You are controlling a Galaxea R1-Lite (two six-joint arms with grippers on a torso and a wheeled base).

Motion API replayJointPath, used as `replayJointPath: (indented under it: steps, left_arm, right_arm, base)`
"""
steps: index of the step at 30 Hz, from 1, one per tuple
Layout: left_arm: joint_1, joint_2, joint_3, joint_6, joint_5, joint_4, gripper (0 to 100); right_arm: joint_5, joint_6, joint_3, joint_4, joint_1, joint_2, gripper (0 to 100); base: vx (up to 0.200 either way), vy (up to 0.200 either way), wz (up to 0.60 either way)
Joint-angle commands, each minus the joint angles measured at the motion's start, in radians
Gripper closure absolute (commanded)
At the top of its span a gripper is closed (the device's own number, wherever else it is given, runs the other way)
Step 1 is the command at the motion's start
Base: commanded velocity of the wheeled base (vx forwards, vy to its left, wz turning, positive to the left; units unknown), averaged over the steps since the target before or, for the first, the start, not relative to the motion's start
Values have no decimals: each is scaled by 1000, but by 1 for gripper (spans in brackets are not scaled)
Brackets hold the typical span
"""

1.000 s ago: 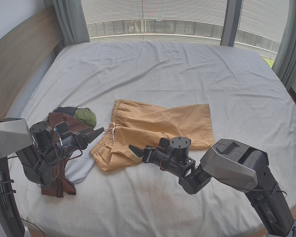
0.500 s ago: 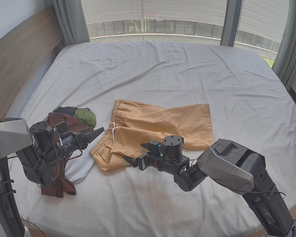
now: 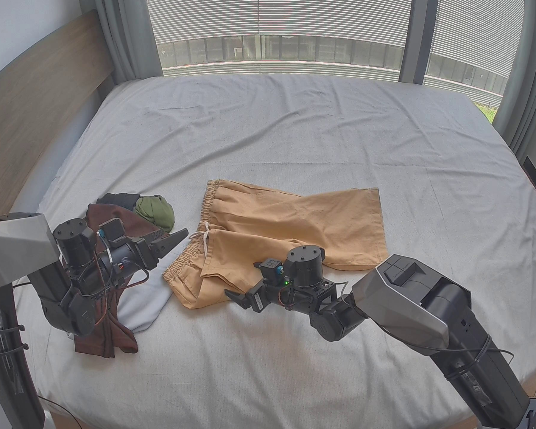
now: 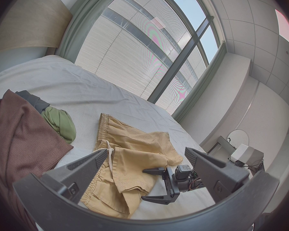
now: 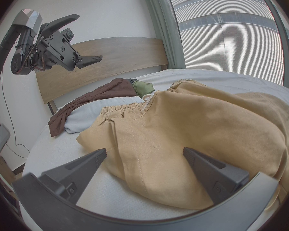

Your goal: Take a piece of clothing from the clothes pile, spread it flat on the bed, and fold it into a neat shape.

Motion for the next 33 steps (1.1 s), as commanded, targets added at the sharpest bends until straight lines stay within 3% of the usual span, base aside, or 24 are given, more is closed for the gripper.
replayJointPath:
  steps: [1,3,4,17,33]
  left_arm:
    - [0,-2,0,-1,0,0,0]
    - [0,0,0,-1,0,0,0]
    - [0,-2,0,0,0,0,0]
    - [1,-5,-1,-1,0,0,0]
    - [-2,-29,2,-6,0,0,0]
  right_arm:
    - [0,-2,-14,0,1,24,0]
    - [-2,-2,-16,0,1,32,0]
    - [-2,-2,-16,0,1,33,100]
    - [-14,10,-34,-27,7,21,100]
    - [-61,48,286,-61,-67,-286,100]
  base:
    - [0,0,0]
    - [0,0,0]
    - [0,0,0]
    - [0,0,0]
    - [0,0,0]
